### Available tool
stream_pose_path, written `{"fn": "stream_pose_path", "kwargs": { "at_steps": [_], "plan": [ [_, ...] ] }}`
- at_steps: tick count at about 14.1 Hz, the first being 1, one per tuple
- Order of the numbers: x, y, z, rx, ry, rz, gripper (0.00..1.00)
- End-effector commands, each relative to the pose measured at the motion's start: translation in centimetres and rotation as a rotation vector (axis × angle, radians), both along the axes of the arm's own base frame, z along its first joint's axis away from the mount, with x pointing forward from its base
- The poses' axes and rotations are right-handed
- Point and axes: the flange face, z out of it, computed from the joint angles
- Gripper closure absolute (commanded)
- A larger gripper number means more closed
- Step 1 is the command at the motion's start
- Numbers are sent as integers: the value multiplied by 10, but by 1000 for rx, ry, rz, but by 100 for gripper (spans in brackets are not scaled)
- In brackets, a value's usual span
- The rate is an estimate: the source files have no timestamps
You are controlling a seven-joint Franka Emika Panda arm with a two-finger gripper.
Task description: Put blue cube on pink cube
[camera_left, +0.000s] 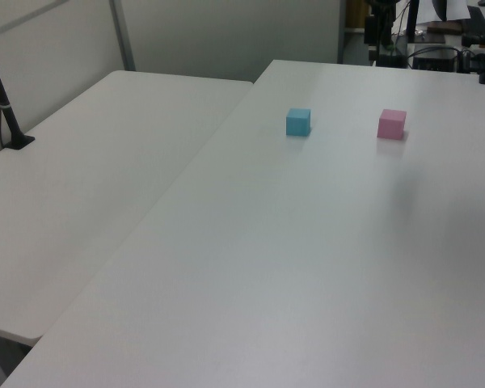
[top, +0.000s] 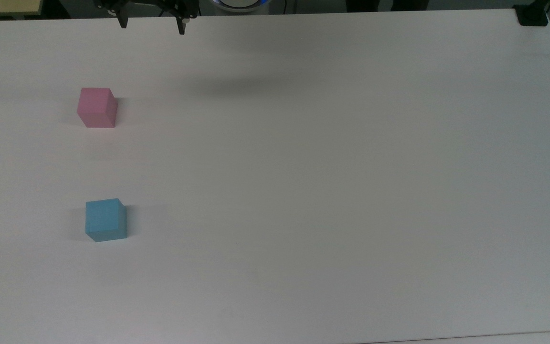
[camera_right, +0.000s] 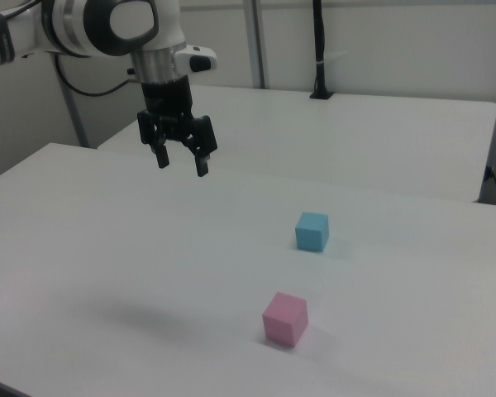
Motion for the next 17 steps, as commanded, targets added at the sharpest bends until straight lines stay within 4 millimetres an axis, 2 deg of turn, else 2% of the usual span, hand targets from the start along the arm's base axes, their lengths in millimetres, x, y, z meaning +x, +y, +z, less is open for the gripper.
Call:
{"fn": "stream_pose_path", "kwargs": {
  "at_steps": [1, 17],
  "plan": [
    [1, -2, 4, 11, -18, 6, 0],
    [-2, -3, 6, 18, -9, 0, 0]
  ]
}}
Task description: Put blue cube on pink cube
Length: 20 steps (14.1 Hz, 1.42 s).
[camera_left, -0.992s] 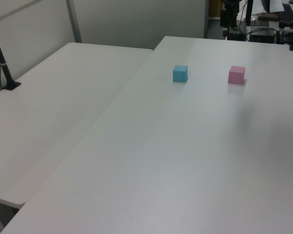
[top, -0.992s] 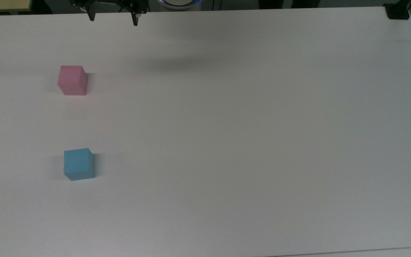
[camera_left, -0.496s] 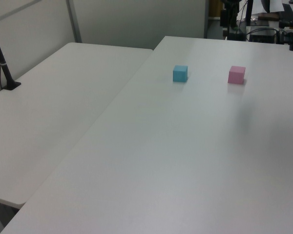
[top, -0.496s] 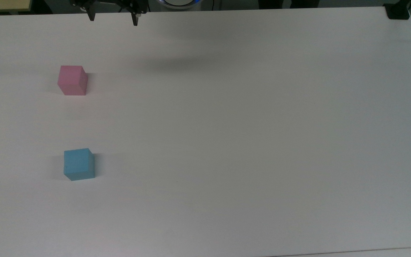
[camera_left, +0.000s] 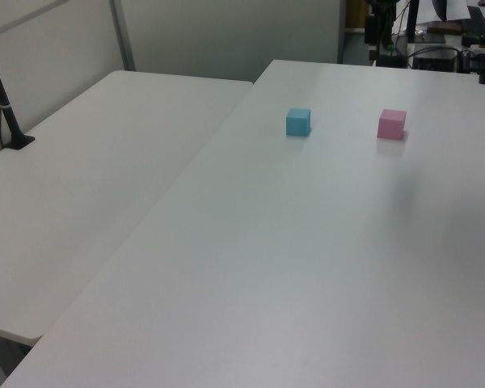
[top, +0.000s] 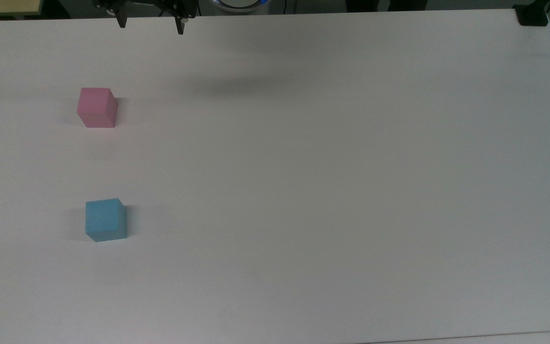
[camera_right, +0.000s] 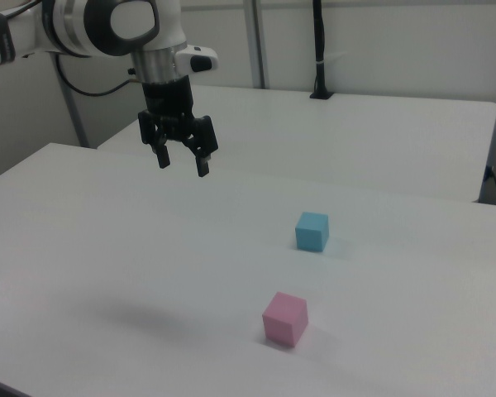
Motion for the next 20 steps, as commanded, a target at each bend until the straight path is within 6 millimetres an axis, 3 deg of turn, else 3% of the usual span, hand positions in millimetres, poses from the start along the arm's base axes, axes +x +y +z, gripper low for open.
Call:
{"fn": "stream_pose_path", "kwargs": {
  "at_steps": [1, 7, 14, 17, 20],
  "plan": [
    [-1, 2, 5, 19, -6, 7, 0],
    [-4, 2, 5, 21, 6, 8, 0],
    [-1, 19, -1, 46, 18, 44, 0],
    [20, 14, -4, 12, -75, 50, 0],
    [76, -2, -48, -22, -193, 38, 0]
  ]
}}
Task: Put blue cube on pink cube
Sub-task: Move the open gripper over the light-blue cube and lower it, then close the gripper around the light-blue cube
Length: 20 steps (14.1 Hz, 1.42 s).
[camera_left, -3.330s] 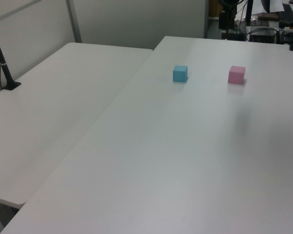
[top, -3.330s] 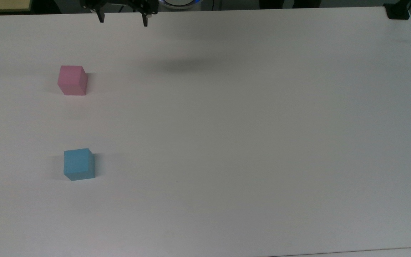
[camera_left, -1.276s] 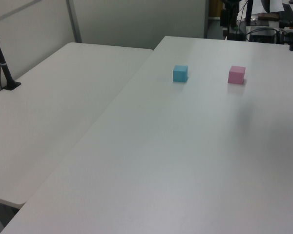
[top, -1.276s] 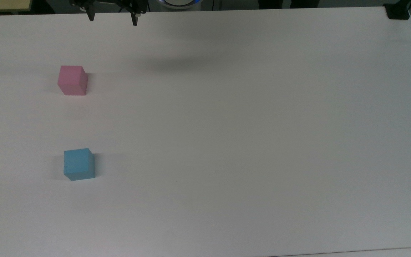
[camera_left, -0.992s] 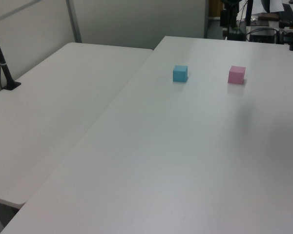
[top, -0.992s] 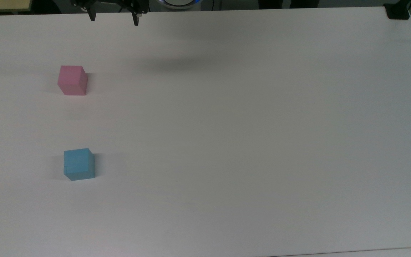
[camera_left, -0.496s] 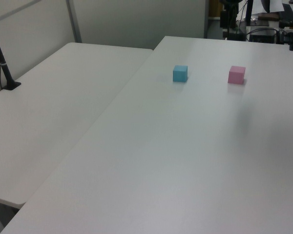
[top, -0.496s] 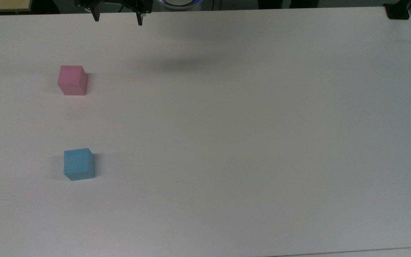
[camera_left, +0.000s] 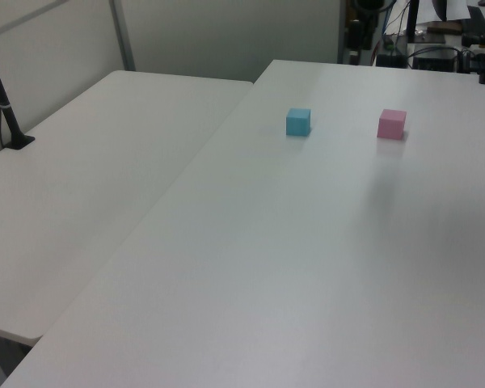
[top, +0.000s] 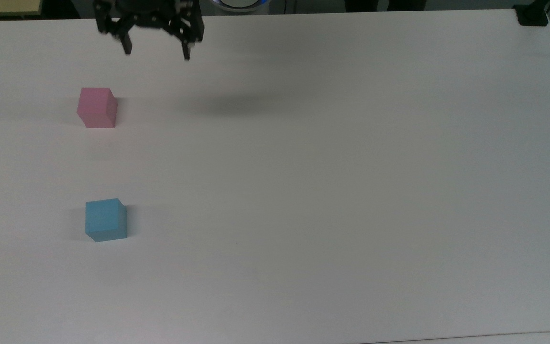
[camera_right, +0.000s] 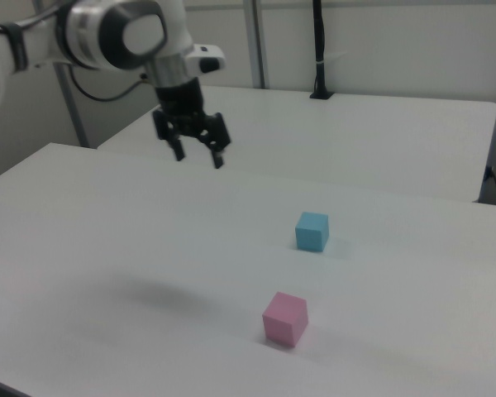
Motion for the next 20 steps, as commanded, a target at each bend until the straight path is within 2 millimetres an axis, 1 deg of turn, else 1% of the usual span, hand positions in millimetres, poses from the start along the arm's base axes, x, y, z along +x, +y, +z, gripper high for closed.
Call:
{"fn": "stream_pose_path", "kwargs": {
  "at_steps": [1, 2, 4, 6, 7, 8, 9, 10, 11, 12, 13, 15, 16, 17, 19, 20],
  "plan": [
    [66, -20, -51, -39, -102, -2, 0],
    [85, -24, -67, -47, -135, -8, 0],
    [103, -41, -96, -68, -187, -23, 0],
    [123, -52, -131, -94, -243, -25, 0],
    [129, -61, -151, -109, -256, -31, 0],
    [136, -64, -171, -120, -272, -28, 0],
    [140, -76, -192, -142, -293, -36, 0],
    [144, -82, -209, -160, -312, -31, 0],
    [148, -89, -220, -177, -320, -15, 0],
    [149, -91, -235, -185, -303, 12, 0],
    [150, -91, -245, -190, -301, 30, 0],
    [149, -90, -256, -194, -281, 68, 0],
    [149, -92, -257, -199, -276, 86, 0],
    [147, -99, -257, -203, -273, 88, 0],
    [147, -100, -257, -203, -274, 89, 0],
    [148, -99, -253, -202, -282, 85, 0]
  ]
}}
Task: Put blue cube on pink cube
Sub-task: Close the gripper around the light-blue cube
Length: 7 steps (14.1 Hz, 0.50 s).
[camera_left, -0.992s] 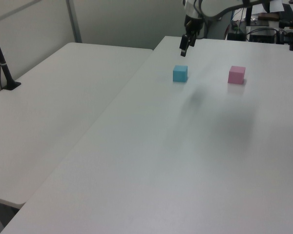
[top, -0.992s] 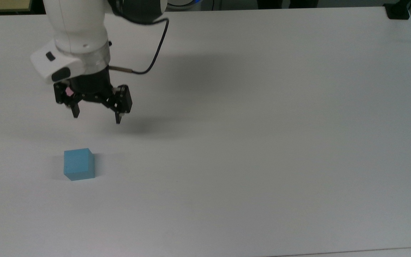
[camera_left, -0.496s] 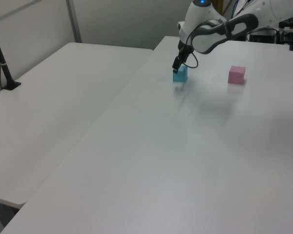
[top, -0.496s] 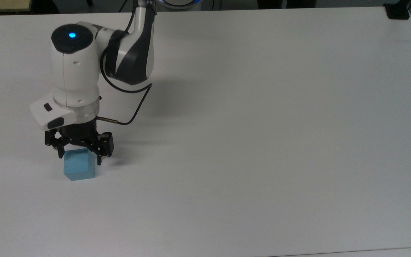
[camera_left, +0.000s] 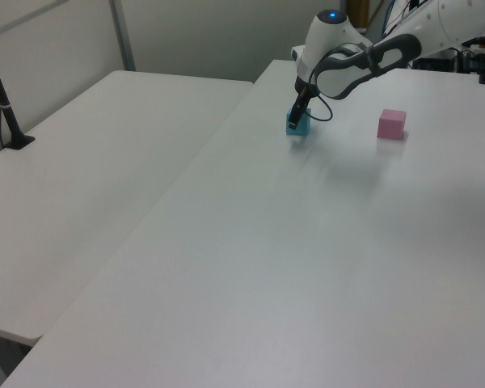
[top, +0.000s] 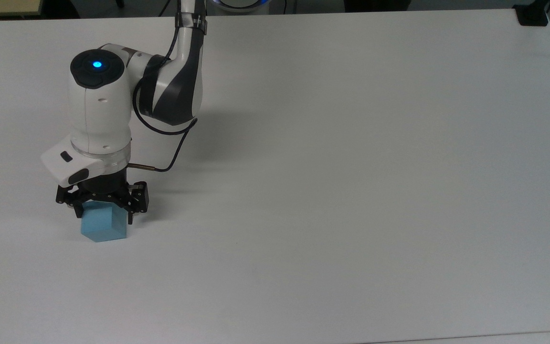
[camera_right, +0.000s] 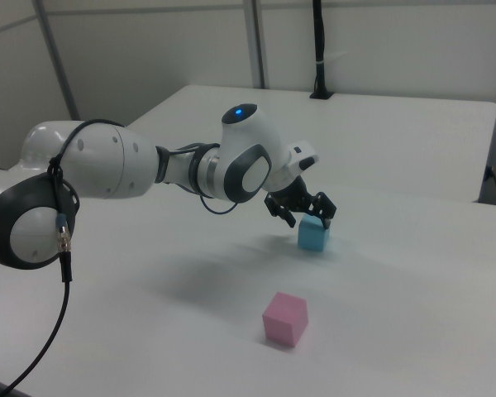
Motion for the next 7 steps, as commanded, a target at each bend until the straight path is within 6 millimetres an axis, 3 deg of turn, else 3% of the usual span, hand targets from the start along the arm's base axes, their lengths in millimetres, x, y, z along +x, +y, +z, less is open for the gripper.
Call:
{"fn": "stream_pose_path", "kwargs": {
  "at_steps": [1, 4, 7],
  "plan": [
    [5, 3, 4, -7, -16, 22, 0],
    [8, 4, 17, -10, -38, 24, 0],
    [8, 3, 15, -10, -33, 24, 0]
  ]
}}
